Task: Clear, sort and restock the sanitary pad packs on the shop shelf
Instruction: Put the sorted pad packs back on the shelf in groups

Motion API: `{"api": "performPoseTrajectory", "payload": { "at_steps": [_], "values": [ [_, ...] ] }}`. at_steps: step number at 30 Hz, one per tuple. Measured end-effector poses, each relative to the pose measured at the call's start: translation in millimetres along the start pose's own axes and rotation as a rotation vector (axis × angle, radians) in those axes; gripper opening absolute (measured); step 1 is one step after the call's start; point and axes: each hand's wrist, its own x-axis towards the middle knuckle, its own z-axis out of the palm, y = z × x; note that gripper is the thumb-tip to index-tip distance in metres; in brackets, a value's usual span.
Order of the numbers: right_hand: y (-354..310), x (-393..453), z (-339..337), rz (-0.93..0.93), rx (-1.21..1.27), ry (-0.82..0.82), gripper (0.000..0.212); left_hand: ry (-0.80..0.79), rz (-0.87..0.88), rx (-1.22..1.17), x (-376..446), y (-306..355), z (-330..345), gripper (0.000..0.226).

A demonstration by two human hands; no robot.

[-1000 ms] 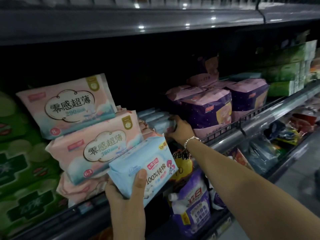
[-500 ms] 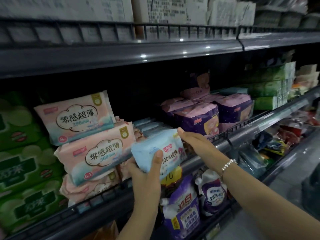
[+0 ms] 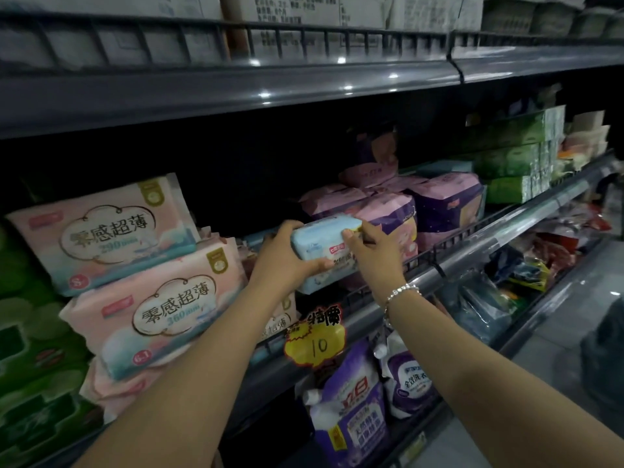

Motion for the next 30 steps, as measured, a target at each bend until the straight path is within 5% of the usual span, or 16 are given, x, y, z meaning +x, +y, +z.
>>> {"api": "performPoseTrajectory", "payload": {
  "at_steps": [8, 14, 19, 23, 27, 30],
  "values": [
    [6.9, -0.8, 13.1, 0.007, -0.075, 0.108, 0.049, -0.03, 0.021, 0.023, 4.6, -12.2, 3.9, 0.065],
    [23.1, -1.0, 22.5, 0.092, -0.137, 0.079, 0.045, -0.076, 0.005, 0.164, 7.0, -21.1, 14.4, 0.073],
    [28.6, -4.5, 22.9, 0.149, -0.211, 0.019, 0.051, -0.109, -0.043, 0.375, 10.5, -28.4, 22.0, 0.098],
    [35.1, -11.3, 25.7, 0.089, -0.309, -0.024, 0.049, -0.089, 0.049, 0.772, 6.0, -35.1, 29.6, 0.093],
    [37.7, -9.3, 24.0, 0.096, -0.353, -0.059, 0.035, -0.158, 0.013, 0.48, 8.7, -38.9, 24.3, 0.085],
    [33.2, -5.9, 18.9, 0.103, -0.38, -0.108, 0.035, -0.308, -0.003, 0.583, 11.1, -39.0, 24.1, 0.071]
  ]
}}
